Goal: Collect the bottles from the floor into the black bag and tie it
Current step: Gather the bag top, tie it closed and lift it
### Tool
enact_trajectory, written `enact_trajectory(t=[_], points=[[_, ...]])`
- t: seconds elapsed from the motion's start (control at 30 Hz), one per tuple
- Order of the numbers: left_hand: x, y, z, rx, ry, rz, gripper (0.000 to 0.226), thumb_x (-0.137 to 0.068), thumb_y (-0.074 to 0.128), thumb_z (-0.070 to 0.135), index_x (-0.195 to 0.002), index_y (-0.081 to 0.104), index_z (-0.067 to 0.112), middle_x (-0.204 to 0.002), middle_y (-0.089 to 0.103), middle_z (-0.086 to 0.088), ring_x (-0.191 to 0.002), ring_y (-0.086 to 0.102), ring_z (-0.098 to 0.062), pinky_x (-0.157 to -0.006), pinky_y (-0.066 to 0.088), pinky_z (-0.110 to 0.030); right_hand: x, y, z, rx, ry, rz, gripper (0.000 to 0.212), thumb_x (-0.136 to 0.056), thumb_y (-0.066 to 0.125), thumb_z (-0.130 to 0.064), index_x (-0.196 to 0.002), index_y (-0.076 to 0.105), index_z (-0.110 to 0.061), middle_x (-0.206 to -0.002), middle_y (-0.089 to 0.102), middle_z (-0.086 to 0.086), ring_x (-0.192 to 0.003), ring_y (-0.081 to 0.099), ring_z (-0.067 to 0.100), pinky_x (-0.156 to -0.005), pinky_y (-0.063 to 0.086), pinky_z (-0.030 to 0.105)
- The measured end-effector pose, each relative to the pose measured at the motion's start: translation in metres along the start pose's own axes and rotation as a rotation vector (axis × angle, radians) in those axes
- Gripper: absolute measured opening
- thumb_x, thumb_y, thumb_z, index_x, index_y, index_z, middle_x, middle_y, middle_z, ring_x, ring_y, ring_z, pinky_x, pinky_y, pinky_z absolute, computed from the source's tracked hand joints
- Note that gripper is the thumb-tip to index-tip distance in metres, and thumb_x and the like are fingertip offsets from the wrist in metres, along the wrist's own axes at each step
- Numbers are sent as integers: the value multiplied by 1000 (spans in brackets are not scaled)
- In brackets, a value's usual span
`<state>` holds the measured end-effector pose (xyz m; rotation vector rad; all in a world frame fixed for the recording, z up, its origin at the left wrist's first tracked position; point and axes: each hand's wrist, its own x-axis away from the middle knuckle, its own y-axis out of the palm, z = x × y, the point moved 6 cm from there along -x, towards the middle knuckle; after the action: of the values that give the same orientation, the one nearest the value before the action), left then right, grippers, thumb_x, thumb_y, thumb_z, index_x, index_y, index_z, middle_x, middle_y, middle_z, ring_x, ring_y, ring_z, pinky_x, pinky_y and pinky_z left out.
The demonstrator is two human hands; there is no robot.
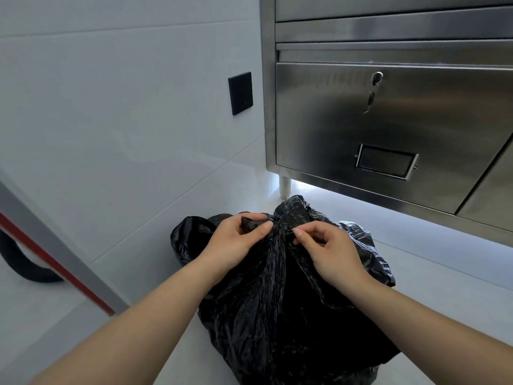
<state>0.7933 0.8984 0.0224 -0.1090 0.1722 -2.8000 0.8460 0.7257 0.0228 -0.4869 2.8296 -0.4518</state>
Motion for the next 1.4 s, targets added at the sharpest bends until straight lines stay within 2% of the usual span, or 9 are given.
enact_trajectory(t=[0.17,0.27,0.47,0.63,0.77,1.0,1.1,1.23,1.4], points=[[6,11,23,-317,227,-1,29,-63,80,44,-89,69,37,-92,71,19,-90,62,9,-81,44,-5,1,-1,-5,-47,-17,-12,14,-88,60,-26,-75,67,-24,-70,71,-9,-73,65,5,-77,50,39],[10,17,29,-430,307,17,22,-66,78,42,-86,69,41,-91,70,21,-93,60,10,-83,40,-4,1,-1,-11,-59,-43,-27,16,-89,59,-27,-74,65,-24,-68,69,-8,-72,64,6,-75,50,38],[13,15,31,-415,335,46,17,-72,77,29,-87,71,36,-90,71,21,-90,61,11,-83,40,-3,-5,-4,-11,-89,-14,-1,13,-90,56,-28,-79,62,-24,-67,67,-5,-68,60,4,-69,46,30],[14,15,27,-369,315,47,14,-73,76,31,-86,72,36,-88,71,21,-88,62,10,-81,44,-6,1,0,-18,26,-79,-27,21,-68,67,-52,-75,63,-32,-65,63,-7,-58,51,5,-59,42,18],[14,16,23,-348,259,-9,17,-73,77,30,-89,72,36,-91,71,21,-90,61,11,-81,43,-4,-7,-1,-14,47,1,-72,15,-69,77,-39,-70,66,-28,-72,70,0,-69,63,20,-71,51,36],[10,10,15,-295,139,-160,17,-86,64,26,-101,71,29,-97,73,9,-93,65,-1,-86,47,-13,-8,-2,-2,78,38,-80,14,-76,75,-26,-69,62,-25,-71,71,-2,-62,65,20,-69,55,38],[10,8,14,-264,103,-209,18,-86,65,19,-91,72,35,-87,75,13,-86,68,-2,-80,50,-13,-10,-7,-2,97,18,-55,15,-76,74,-26,-69,61,-26,-70,70,-5,-58,64,18,-67,55,36],[4,-2,10,-248,39,-88,21,-68,82,18,-67,74,38,-75,74,16,-75,69,2,-70,49,-8,-9,-6,-1,110,12,-51,16,-75,76,-27,-66,63,-27,-71,70,-7,-61,63,18,-69,55,36],[4,-5,3,-220,1,-22,21,-58,88,19,-65,74,34,-71,74,16,-72,68,2,-66,49,-5,-8,-3,4,108,38,-65,16,-75,76,-25,-64,64,-25,-72,70,-4,-66,64,20,-72,55,40]])
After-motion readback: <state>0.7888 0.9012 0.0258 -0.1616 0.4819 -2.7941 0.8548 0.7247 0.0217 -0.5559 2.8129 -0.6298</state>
